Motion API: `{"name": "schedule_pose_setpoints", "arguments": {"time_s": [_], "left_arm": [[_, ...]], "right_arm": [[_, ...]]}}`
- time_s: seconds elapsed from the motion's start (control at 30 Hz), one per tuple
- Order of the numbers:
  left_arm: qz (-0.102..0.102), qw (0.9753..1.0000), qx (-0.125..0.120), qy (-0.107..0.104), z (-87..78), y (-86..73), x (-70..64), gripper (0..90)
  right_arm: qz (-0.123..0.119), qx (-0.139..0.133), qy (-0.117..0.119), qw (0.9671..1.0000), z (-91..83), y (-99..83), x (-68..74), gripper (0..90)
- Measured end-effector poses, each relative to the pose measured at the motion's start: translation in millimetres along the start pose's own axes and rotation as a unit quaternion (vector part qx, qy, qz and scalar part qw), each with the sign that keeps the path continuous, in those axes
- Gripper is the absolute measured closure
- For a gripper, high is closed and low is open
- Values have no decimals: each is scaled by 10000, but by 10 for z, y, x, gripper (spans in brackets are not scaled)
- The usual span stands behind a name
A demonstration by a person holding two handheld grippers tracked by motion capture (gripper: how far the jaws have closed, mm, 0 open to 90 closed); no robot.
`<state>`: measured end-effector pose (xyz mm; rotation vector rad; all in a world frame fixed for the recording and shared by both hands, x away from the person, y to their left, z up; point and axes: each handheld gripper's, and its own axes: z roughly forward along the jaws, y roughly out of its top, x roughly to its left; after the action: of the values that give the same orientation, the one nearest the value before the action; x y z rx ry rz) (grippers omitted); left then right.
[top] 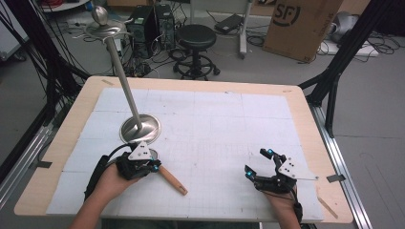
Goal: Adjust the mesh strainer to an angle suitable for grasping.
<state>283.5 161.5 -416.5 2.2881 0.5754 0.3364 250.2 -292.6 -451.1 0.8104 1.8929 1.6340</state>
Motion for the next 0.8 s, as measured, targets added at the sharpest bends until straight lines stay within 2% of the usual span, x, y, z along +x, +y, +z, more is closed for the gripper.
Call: {"name": "schedule_pose_setpoints", "arguments": {"time_s": [0.13,0.17,0.2,0.33,0.5,0.7,0.8], "left_arm": [[157,9997,-86,-193,-26,38,-110,858],[242,9991,-112,-316,-18,65,-184,860],[242,9991,-112,-316,-18,65,-184,864],[427,9971,-121,-612,6,99,-335,871],[658,9941,52,-862,79,115,-472,875],[946,9887,297,-1121,276,158,-596,888],[969,9888,349,-1084,361,224,-627,888]], "right_arm": [[1,-1,3,10000,1,0,-1,152],[-1,-1,1,10000,0,0,-1,152],[-1,-1,1,10000,0,0,-1,152],[-18,-2,3,10000,0,0,0,152],[-3,0,3,10000,0,0,0,152],[-13,-1,2,10000,0,0,-1,152],[-3,0,2,10000,0,0,-2,152]]}}
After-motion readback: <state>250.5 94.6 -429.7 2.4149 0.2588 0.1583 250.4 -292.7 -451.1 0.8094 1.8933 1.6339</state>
